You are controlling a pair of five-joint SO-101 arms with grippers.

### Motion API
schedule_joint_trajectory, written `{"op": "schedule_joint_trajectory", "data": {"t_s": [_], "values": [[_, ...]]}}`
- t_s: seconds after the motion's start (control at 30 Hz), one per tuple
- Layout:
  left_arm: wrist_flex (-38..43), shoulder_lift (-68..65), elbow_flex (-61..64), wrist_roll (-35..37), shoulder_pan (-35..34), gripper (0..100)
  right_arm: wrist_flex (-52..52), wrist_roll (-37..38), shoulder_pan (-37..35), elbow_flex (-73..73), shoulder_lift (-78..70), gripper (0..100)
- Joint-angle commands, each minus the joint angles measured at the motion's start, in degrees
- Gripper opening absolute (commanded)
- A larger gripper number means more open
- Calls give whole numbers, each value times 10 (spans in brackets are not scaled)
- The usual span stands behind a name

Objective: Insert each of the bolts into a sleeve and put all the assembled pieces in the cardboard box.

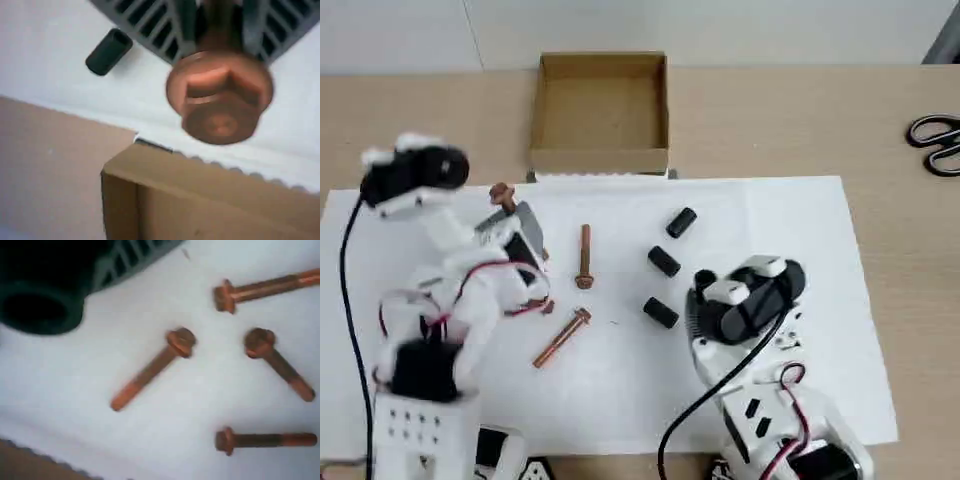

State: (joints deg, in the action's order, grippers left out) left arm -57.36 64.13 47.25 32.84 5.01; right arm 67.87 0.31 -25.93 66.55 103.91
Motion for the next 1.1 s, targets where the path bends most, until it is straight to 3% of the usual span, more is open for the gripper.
{"op": "schedule_joint_trajectory", "data": {"t_s": [0.0, 0.2, 0.53, 0.77, 1.07], "values": [[70, 107, 76, 4, 26, 5, -39, -11, -20, 15, 0, 2], [120, 235, 179, 4, 103, 5, -102, -11, -76, 78, 0, 2], [150, 346, 264, 4, 117, 5, -216, -11, -160, 187, 0, 2], [149, 399, 311, 4, 206, 5, -271, -9, -166, 227, 0, 2], [150, 400, 314, 4, 217, 5, -271, -8, -166, 222, 0, 2]]}}
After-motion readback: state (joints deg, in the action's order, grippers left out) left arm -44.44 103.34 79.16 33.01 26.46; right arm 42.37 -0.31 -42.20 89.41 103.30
